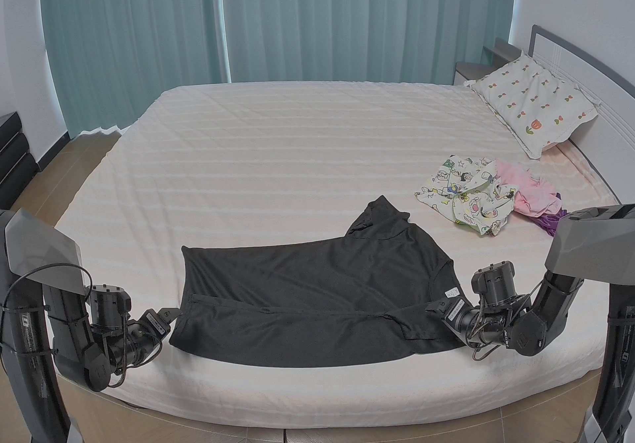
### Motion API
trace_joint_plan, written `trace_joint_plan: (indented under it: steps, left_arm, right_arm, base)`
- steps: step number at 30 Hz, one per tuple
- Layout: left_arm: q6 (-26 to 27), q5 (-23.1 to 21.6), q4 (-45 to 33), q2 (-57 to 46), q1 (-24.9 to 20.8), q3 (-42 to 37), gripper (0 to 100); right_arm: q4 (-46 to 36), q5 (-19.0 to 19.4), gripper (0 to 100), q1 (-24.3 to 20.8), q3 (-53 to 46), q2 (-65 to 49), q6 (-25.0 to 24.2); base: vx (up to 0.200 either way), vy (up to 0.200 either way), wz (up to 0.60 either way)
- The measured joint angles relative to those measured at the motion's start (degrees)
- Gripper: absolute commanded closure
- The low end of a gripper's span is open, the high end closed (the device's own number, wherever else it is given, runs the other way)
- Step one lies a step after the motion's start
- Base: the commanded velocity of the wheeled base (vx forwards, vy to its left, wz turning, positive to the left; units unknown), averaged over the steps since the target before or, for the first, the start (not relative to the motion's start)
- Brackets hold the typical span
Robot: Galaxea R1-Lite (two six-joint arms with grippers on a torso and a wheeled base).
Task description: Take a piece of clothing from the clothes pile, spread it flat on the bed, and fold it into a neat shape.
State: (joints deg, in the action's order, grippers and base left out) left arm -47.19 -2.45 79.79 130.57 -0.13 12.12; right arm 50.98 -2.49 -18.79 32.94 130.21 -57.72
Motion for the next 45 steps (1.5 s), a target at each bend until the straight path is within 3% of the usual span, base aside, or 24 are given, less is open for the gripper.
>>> trace_joint_plan:
  steps: [4, 5, 9, 16, 22, 31, 37, 45]
  left_arm:
    - [0.01, 0.05, 0.00, 0.11, 0.06, 0.22, 0]
    - [0.01, 0.05, 0.00, 0.11, 0.06, 0.26, 0]
    - [0.01, 0.05, 0.00, 0.13, 0.11, 0.33, 0]
    - [0.01, 0.07, -0.02, 0.11, 0.23, 0.33, 0]
    - [0.01, 0.07, -0.02, 0.13, 0.27, 0.26, 0]
    - [0.01, 0.10, 0.00, 0.18, 0.29, 0.28, 0]
    - [0.01, 0.07, 0.00, 0.21, 0.27, 0.28, 0]
    - [0.01, 0.10, -0.02, 0.27, 0.24, 0.26, 0]
  right_arm:
    - [-0.07, -0.18, 0, 0.05, 0.66, 0.44, -0.02]
    - [-0.12, -0.29, 100, 0.05, 0.73, 0.50, 0.00]
    - [-0.27, -0.55, 100, -0.04, 0.90, 0.72, 0.00]
    - [-0.56, -4.62, 100, -0.21, 0.57, 0.78, 0.13]
    - [-0.40, -4.75, 100, -0.39, -0.87, 0.30, 0.20]
    - [-1.22, -2.57, 100, -0.43, -2.57, -6.36, 0.35]
    - [-6.86, 0.94, 100, -0.59, -1.96, -12.54, 0.50]
    - [-12.42, 1.60, 100, -0.28, 2.10, -16.31, 1.39]
  base:
    - [0.000, 0.000, 0.00]
    - [0.000, 0.000, 0.00]
    - [0.000, 0.000, 0.00]
    - [0.000, 0.000, 0.00]
    - [0.000, 0.000, 0.00]
    - [0.000, 0.000, 0.00]
    - [0.000, 0.000, 0.00]
    - [0.000, 0.000, 0.00]
